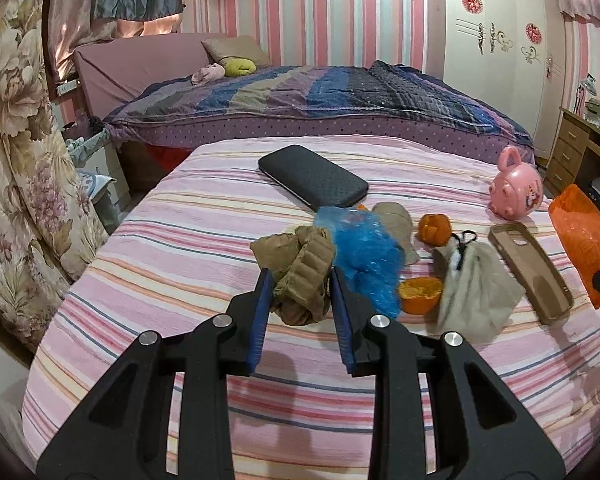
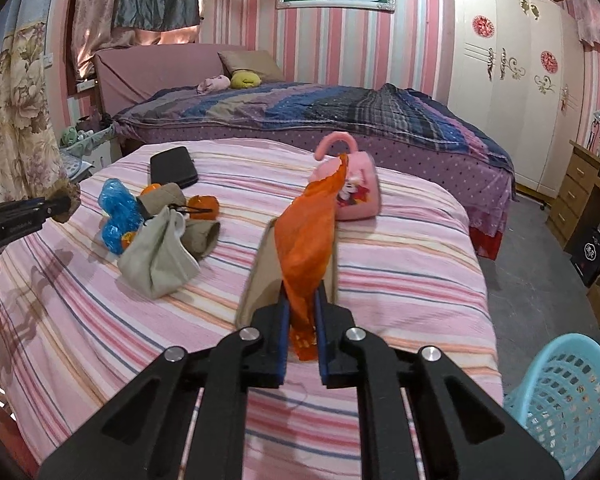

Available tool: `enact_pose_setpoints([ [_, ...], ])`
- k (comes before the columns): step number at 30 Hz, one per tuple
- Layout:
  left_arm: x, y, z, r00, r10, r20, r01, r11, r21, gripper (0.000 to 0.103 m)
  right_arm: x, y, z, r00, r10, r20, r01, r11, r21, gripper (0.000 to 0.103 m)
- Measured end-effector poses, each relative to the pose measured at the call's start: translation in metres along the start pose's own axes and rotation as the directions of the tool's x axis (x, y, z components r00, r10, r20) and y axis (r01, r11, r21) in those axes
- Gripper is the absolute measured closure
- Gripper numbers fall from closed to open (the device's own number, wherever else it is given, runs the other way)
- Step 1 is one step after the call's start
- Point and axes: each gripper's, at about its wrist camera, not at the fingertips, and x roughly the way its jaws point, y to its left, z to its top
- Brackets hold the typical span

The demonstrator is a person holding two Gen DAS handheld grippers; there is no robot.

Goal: Collect trash
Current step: 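Carry the orange bag and brown paper in both grippers to the blue basket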

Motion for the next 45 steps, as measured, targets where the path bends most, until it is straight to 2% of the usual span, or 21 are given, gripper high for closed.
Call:
enact_pose_setpoints([
  [12,-0.026,-0.054,0.0,0.998,-0.051,0.043,0.049,0.998,0.045,0.075,-0.043,-0.04,-0.012,0.999,-0.038,0.03,0.037,0.999,0.028,0.092],
  [23,-0.051,-0.127,-0.016,0.986,-0.155,0.062,0.145,0.978,0.149,0.075,-0.093,-0.108,-0.042,0.988,-0.151,0.018,0.149,0.986,0.078,0.092],
  [30,-0.073,-0.177,-0.016,0.97,-0.229,0.078,0.212,0.96,0.18,0.075,-0.123,-0.166,-0.068,0.972,-0.234,-0.006,0.232,0.96,0.154,0.091],
  [35,-0.083,-0.218,-0.02,0.951,-0.301,0.068,0.285,0.942,0.175,0.075,-0.133,-0.21,-0.091,0.961,-0.27,-0.055,0.275,0.938,0.212,0.091],
  [38,-0.085,-0.25,-0.027,0.94,-0.337,0.049,0.323,0.928,0.184,0.075,-0.135,-0.227,-0.099,0.952,-0.294,-0.083,0.305,0.928,0.213,0.091],
  [45,-0.098,-0.328,-0.047,0.913,-0.408,0.03,0.383,0.878,0.287,0.075,-0.131,-0.26,-0.118,0.945,-0.3,-0.129,0.323,0.918,0.23,0.091],
])
